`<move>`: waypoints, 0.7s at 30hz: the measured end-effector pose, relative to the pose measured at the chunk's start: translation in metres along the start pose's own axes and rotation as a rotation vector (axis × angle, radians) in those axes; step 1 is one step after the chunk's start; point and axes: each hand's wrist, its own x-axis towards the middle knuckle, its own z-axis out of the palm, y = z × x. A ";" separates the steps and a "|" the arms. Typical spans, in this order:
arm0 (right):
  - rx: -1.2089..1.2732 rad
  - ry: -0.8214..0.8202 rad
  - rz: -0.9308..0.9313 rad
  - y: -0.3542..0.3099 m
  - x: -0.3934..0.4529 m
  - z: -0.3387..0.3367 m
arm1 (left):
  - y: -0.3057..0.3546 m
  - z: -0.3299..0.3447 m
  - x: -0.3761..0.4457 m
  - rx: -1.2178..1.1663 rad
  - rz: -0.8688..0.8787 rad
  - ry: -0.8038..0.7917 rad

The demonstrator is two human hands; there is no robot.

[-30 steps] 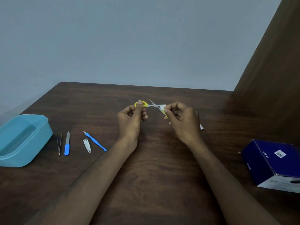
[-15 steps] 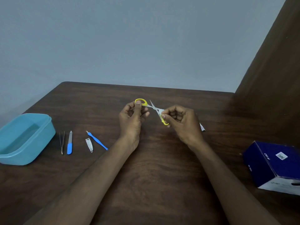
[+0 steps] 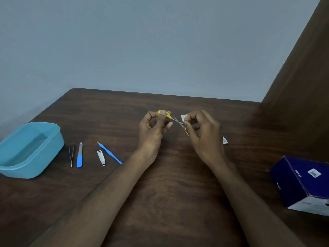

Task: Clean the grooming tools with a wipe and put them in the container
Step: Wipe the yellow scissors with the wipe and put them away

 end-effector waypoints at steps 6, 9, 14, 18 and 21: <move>-0.085 -0.030 -0.092 0.003 0.002 0.003 | 0.002 0.003 -0.005 0.032 0.006 -0.083; -0.108 -0.128 -0.093 0.010 0.001 0.005 | 0.002 0.005 -0.005 0.043 0.040 -0.066; -0.165 -0.235 -0.099 0.015 -0.002 -0.002 | 0.002 0.001 -0.001 0.055 0.110 -0.021; -0.125 -0.160 -0.069 0.010 0.000 0.001 | 0.001 0.003 -0.004 0.069 0.112 -0.044; -0.124 -0.191 -0.074 0.009 -0.003 0.006 | 0.002 0.002 -0.004 0.068 0.131 -0.032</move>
